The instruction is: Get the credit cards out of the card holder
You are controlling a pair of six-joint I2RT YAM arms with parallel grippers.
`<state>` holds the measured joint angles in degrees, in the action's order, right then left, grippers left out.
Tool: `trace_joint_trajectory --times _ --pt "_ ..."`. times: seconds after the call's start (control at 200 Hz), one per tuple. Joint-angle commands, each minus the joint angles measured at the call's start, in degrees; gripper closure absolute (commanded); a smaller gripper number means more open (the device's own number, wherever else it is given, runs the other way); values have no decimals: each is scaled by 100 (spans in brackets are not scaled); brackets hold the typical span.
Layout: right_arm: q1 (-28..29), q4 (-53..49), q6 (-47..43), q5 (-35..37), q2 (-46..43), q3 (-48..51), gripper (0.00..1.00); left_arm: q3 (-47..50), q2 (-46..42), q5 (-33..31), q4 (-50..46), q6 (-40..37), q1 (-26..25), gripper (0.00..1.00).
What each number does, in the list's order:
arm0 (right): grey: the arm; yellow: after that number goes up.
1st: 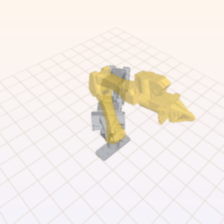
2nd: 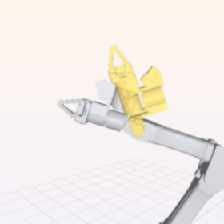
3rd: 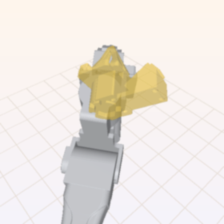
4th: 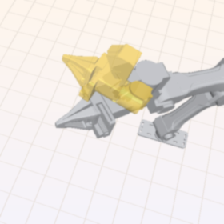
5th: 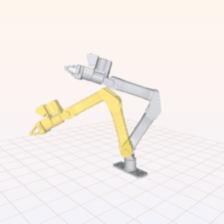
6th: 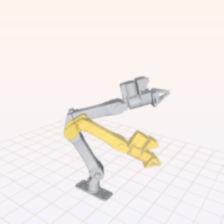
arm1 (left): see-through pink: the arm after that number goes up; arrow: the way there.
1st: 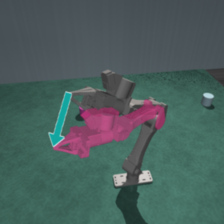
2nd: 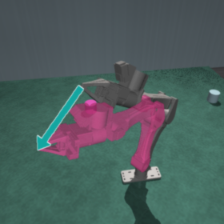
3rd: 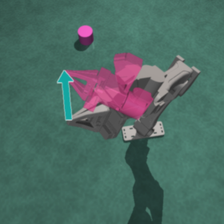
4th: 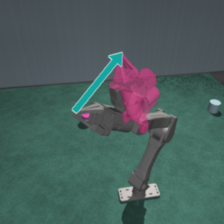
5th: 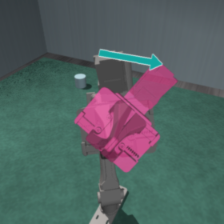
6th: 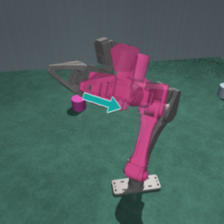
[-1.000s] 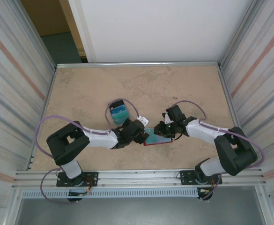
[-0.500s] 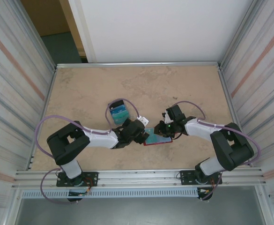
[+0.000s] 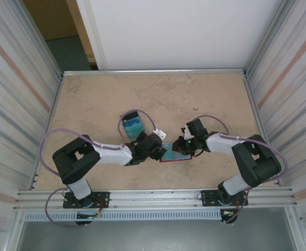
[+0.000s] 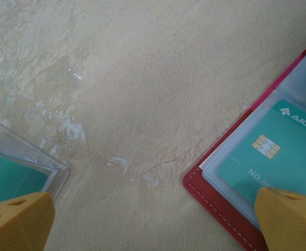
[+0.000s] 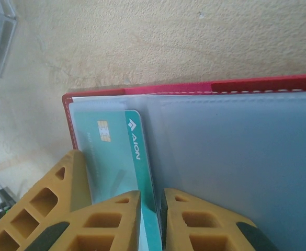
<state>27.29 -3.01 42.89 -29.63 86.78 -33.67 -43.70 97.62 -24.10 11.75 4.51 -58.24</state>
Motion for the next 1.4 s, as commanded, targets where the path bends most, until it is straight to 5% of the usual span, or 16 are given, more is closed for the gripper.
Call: trace_joint_trajectory --times 0.0,0.496,0.707,1.393 --pt "-68 280 190 -363 109 135 82 -98 125 -165 -276 -29 -38 1" --pt "-125 863 309 -747 178 299 89 -182 168 -175 -357 11 -118 1" --pt "-141 660 204 -584 193 257 100 -187 154 -225 -359 23 -118 1" --pt "-188 -473 -302 183 -71 -60 100 -77 24 -357 -393 0 -65 1"
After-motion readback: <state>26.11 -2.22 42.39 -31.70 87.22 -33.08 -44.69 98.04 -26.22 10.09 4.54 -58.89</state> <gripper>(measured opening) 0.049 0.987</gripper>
